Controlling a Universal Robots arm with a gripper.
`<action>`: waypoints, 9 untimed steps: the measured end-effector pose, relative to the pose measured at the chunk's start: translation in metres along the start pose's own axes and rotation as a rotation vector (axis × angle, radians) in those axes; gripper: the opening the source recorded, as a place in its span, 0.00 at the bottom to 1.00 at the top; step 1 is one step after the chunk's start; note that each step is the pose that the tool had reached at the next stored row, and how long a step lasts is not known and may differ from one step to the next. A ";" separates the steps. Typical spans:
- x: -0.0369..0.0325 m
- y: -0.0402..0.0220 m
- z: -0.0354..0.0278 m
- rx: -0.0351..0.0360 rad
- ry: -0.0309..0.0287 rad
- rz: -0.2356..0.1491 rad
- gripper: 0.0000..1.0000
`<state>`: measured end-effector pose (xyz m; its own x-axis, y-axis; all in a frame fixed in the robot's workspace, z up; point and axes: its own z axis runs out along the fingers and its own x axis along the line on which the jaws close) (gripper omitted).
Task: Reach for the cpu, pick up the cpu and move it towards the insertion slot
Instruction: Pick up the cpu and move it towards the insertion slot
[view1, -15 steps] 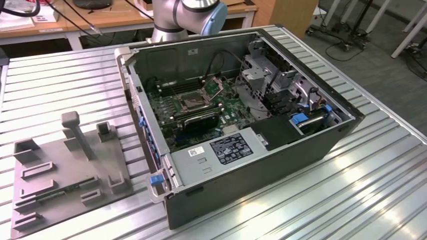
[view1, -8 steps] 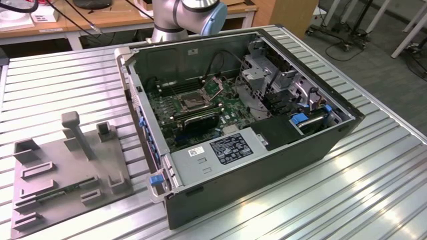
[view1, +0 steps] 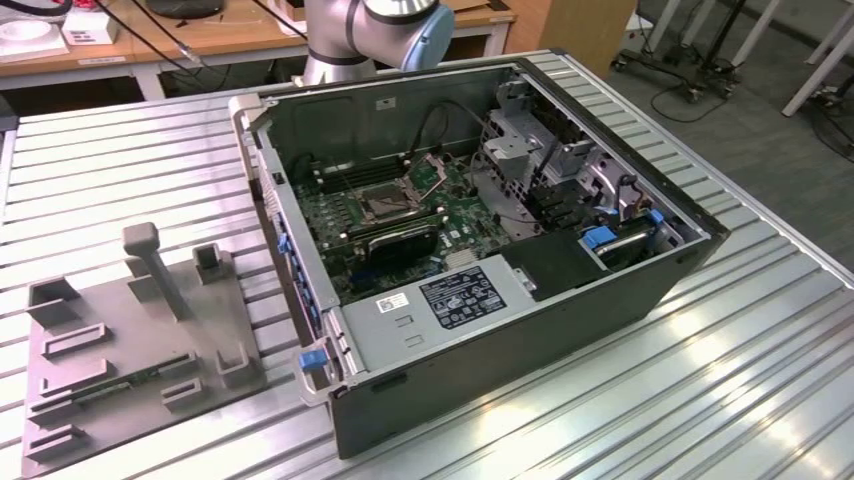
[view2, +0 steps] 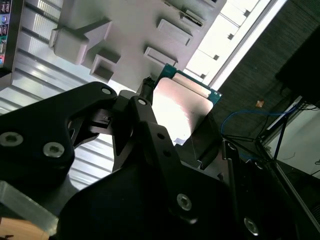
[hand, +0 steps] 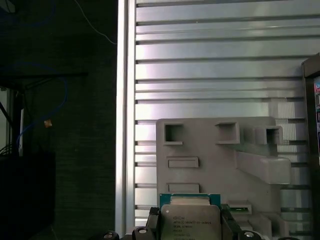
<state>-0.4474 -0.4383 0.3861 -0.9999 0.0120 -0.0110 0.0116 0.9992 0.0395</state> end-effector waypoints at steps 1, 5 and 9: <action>0.0000 0.0000 -0.0008 0.0000 0.0000 0.000 0.55; 0.0000 0.0001 -0.0034 0.0000 0.0000 0.000 0.55; -0.0001 0.0001 -0.0036 0.0000 0.0000 0.000 0.55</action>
<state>-0.4474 -0.4383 0.3897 -0.9999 0.0120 -0.0110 0.0116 0.9992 0.0395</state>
